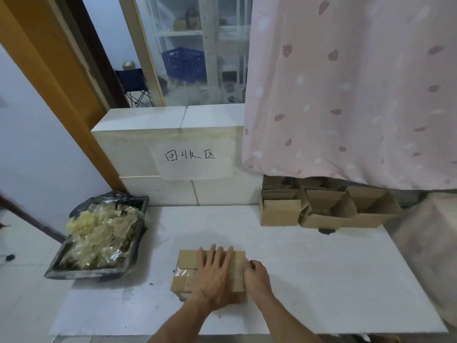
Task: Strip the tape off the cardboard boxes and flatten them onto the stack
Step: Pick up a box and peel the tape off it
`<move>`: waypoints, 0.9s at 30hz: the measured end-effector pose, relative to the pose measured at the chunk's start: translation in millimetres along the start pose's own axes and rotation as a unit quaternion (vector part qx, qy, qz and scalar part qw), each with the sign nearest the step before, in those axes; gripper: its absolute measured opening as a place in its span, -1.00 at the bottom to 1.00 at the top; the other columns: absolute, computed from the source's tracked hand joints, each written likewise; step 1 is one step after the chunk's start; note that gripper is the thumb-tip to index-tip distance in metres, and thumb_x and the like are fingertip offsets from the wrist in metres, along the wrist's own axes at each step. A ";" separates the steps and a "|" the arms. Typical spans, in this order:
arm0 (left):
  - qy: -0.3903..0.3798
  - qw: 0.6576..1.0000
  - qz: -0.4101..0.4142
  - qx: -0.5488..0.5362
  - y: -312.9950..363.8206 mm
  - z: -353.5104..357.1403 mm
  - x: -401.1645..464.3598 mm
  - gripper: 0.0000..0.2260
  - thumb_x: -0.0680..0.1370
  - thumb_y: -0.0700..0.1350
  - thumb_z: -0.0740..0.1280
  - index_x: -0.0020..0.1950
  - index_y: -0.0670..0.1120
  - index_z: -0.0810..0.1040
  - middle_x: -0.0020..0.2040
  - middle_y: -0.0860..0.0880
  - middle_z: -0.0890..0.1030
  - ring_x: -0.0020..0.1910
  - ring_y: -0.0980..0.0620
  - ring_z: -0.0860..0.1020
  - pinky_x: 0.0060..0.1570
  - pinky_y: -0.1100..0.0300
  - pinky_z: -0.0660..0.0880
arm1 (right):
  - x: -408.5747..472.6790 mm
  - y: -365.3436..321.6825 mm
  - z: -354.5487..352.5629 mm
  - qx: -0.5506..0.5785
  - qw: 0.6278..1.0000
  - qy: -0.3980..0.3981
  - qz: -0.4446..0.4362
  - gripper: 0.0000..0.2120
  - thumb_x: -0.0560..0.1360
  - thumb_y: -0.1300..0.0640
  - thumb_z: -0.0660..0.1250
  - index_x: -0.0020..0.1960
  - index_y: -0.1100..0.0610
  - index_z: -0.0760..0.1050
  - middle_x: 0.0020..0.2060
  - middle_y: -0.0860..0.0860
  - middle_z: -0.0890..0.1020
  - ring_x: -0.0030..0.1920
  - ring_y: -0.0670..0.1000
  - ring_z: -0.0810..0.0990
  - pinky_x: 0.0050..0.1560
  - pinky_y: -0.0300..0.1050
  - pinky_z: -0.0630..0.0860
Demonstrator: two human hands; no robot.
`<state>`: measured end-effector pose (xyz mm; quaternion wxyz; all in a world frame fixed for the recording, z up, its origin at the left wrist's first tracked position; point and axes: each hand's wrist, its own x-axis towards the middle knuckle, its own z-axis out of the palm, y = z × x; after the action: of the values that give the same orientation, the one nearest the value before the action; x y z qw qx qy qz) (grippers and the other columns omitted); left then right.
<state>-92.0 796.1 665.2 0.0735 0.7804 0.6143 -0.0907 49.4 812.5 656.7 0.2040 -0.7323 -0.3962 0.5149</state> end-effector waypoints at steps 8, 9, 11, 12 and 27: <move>0.029 0.999 -0.015 0.001 -7.4 7.6 5.7 0.17 0.21 0.54 0.21 0.59 -0.18 0.03 0.37 -0.16 0.35 0.42 -0.20 0.27 0.50 -0.29 -0.08 | 8.1 2.8 0.4 0.087 0.994 -0.060 0.027 -0.63 0.67 -0.06 0.08 0.10 0.18 0.53 0.01 0.09 0.61 0.00 0.06 0.57 -0.01 -0.09 0.47; 0.035 0.999 -0.011 -0.001 -7.5 8.6 5.4 0.16 0.21 0.52 0.22 0.59 -0.17 0.04 0.35 -0.16 0.36 0.40 -0.20 0.30 0.50 -0.29 -0.03 | 9.3 3.0 -1.6 0.098 0.993 -0.064 0.030 -0.67 0.66 -0.01 0.11 0.05 0.18 0.54 -0.03 0.08 0.61 -0.05 0.05 0.57 -0.07 -0.11 0.46; 0.056 0.998 0.000 -0.009 -5.1 9.4 6.4 0.13 0.20 0.49 0.25 0.57 -0.15 0.04 0.30 -0.15 0.38 0.35 -0.19 0.34 0.49 -0.28 0.04 | 11.8 2.8 -4.6 0.108 0.992 -0.067 0.030 -0.74 0.62 0.07 0.15 -0.15 0.14 0.52 -0.21 0.03 0.58 -0.22 0.00 0.54 -0.24 -0.17 0.41; 0.070 0.997 0.003 -0.018 -2.8 9.0 7.5 0.12 0.19 0.47 0.27 0.56 -0.15 0.06 0.27 -0.14 0.39 0.32 -0.18 0.36 0.48 -0.28 0.06 | 12.3 1.5 -6.4 0.105 0.992 -0.063 0.031 -0.73 0.60 0.09 0.16 -0.24 0.11 0.48 -0.29 0.01 0.55 -0.29 -0.02 0.50 -0.31 -0.18 0.37; 0.095 0.993 -0.001 -0.076 4.6 -14.0 16.5 -0.07 0.18 0.24 0.38 0.43 -0.12 0.13 0.28 -0.11 0.32 0.44 -0.29 0.23 0.49 -0.27 0.05 | 14.4 -18.4 -29.4 0.078 0.995 -0.055 -0.014 -0.76 0.55 0.09 0.33 -0.29 0.08 0.51 -0.32 -0.04 0.60 -0.27 -0.02 0.55 -0.16 -0.17 0.48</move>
<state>-83.1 813.8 675.0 0.0738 0.7767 0.6247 0.0309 71.7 838.1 672.4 0.2452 -0.6793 -0.3755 0.5809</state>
